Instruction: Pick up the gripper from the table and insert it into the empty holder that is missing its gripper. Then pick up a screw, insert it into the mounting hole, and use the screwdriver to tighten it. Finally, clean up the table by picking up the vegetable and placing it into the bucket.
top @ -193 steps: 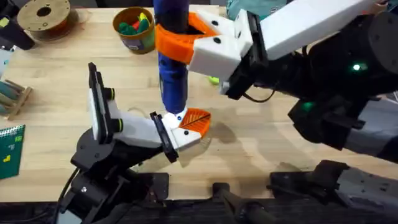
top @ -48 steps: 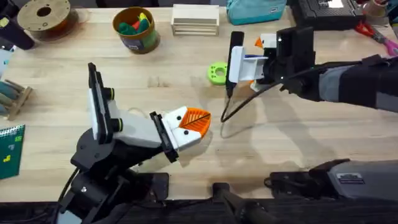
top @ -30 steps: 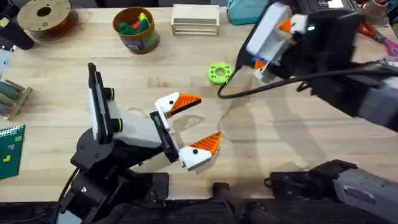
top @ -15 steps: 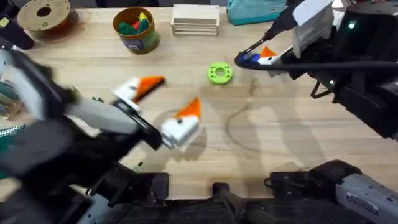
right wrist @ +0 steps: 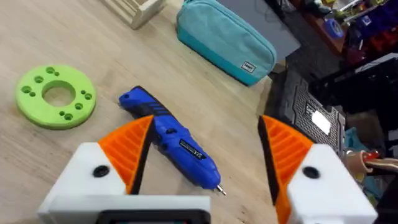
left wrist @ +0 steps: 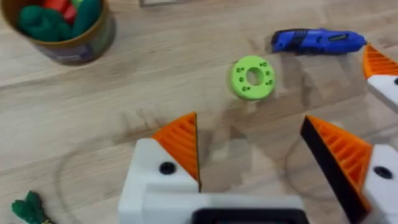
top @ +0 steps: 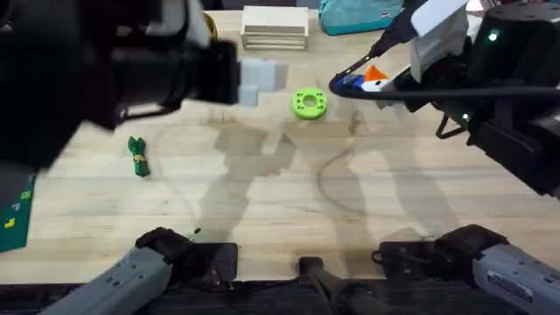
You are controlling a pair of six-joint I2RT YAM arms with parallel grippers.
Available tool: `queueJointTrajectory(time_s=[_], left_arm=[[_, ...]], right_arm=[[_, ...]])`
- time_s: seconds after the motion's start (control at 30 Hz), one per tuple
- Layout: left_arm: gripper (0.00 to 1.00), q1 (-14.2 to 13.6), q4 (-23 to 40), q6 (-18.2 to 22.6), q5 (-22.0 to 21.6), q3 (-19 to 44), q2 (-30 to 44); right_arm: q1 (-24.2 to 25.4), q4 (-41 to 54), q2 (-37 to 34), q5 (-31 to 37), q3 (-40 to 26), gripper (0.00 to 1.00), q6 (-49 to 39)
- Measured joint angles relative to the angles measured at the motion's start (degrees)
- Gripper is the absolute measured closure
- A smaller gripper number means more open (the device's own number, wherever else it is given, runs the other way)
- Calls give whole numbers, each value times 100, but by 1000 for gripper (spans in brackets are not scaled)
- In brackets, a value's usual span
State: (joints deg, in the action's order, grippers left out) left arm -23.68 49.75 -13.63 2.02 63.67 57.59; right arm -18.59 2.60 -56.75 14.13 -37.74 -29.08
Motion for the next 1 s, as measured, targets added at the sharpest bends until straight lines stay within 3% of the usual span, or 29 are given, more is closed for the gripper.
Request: queueJointTrajectory(time_s=[0.13, 0.23, 0.5, 0.63, 0.8, 1.0], left_arm=[[15, 240, 662, -12, 12, 527, 664], [15, 762, 1146, -12, -54, 647, 933], [15, 3057, 1924, 25, -300, 657, 1114], [15, 3890, 2034, 189, -560, 657, 1114], [15, 4559, 1844, 423, -702, 519, 1108], [15, 5122, 1123, 525, -769, -338, 1103]], right_arm=[[0, 1, 0, 0, 0, 47, 0], [0, 1, 0, 0, 0, 47, 2], [0, 1, 0, 0, 0, 47, 20], [0, 1, 0, 0, 0, 47, 20], [0, 1, 0, 0, 0, 47, 20], [0, 1, 0, 2, 0, 47, 20]])
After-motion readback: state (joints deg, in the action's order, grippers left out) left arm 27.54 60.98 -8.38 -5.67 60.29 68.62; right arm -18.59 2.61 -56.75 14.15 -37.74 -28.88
